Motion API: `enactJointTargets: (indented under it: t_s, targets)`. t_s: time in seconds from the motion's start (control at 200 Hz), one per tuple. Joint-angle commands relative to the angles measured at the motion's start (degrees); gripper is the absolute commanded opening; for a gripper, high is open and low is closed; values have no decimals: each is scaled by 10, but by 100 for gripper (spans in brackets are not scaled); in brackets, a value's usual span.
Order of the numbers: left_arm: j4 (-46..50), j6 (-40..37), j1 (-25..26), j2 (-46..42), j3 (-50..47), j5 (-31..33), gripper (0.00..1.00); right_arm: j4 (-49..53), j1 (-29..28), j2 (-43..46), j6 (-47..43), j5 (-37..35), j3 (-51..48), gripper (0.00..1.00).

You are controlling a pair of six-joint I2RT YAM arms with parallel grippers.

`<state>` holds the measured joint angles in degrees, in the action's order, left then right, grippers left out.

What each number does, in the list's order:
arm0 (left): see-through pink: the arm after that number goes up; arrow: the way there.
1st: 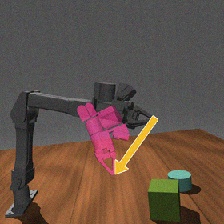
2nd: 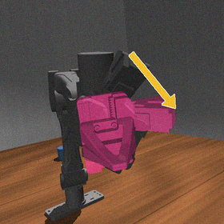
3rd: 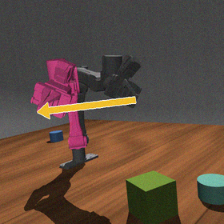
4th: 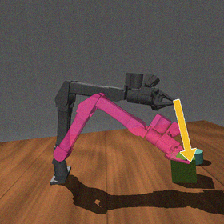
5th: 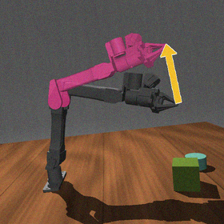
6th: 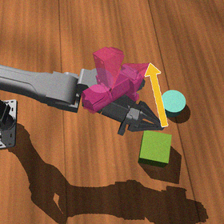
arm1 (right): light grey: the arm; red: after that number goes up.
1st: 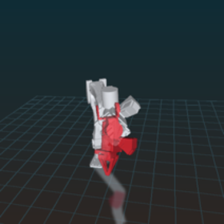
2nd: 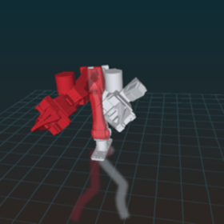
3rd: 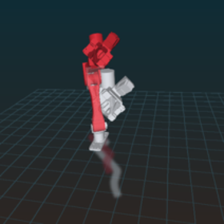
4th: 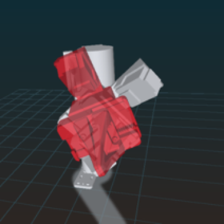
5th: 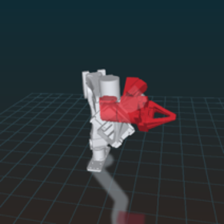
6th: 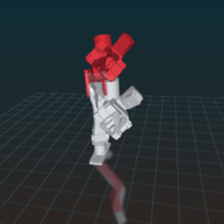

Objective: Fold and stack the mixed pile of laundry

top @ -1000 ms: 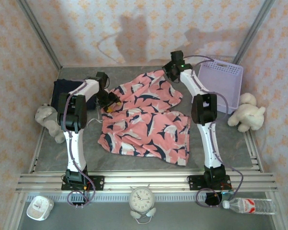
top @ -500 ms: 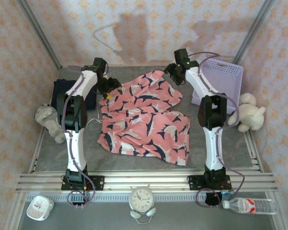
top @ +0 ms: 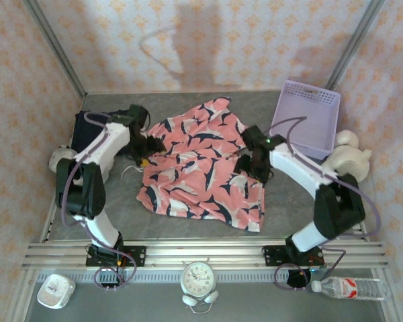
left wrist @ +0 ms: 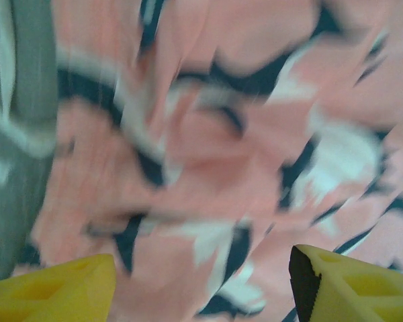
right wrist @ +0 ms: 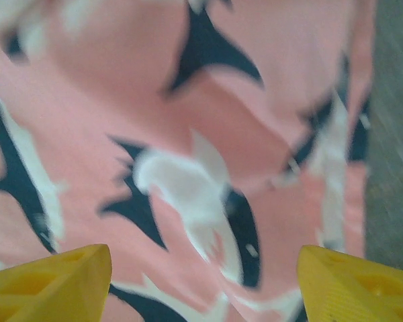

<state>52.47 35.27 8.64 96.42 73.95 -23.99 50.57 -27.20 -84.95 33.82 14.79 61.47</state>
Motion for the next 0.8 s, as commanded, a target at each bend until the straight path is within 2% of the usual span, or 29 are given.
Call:
enactJointTargets:
  t_s: [0.0, 0.08, 0.135, 0.245, 0.49, 0.56, 0.67, 0.731, 0.796]
  targets:
    - [-11, 32, 25, -63, -96, 38, 70, 35, -20, 79, 18, -24, -77, 73]
    - [-26, 61, 31, -114, -166, 41, 71, 33, -36, 132, 44, -20, -134, 75]
    - [-30, 77, 33, -144, -205, 46, 71, 26, -43, 166, 60, -16, -169, 80]
    - [-41, 99, 39, -191, -263, 54, 71, -19, -53, 209, 86, 17, -234, 81]
    - [-85, 128, 42, -215, -329, 60, 69, -132, -94, 176, 127, 36, -315, 78]
    - [-99, 130, 47, -206, -337, 60, 67, -149, -95, 154, 135, 38, -329, 69]
    - [-117, 132, 56, -187, -348, 74, 60, -145, -95, 156, 139, 22, -330, 48]
    - [-133, 138, 59, -176, -359, 79, 52, -141, -95, 163, 134, 16, -323, 33]
    - [-149, 147, 61, -164, -367, 84, 42, -131, -95, 168, 126, 8, -309, 22]
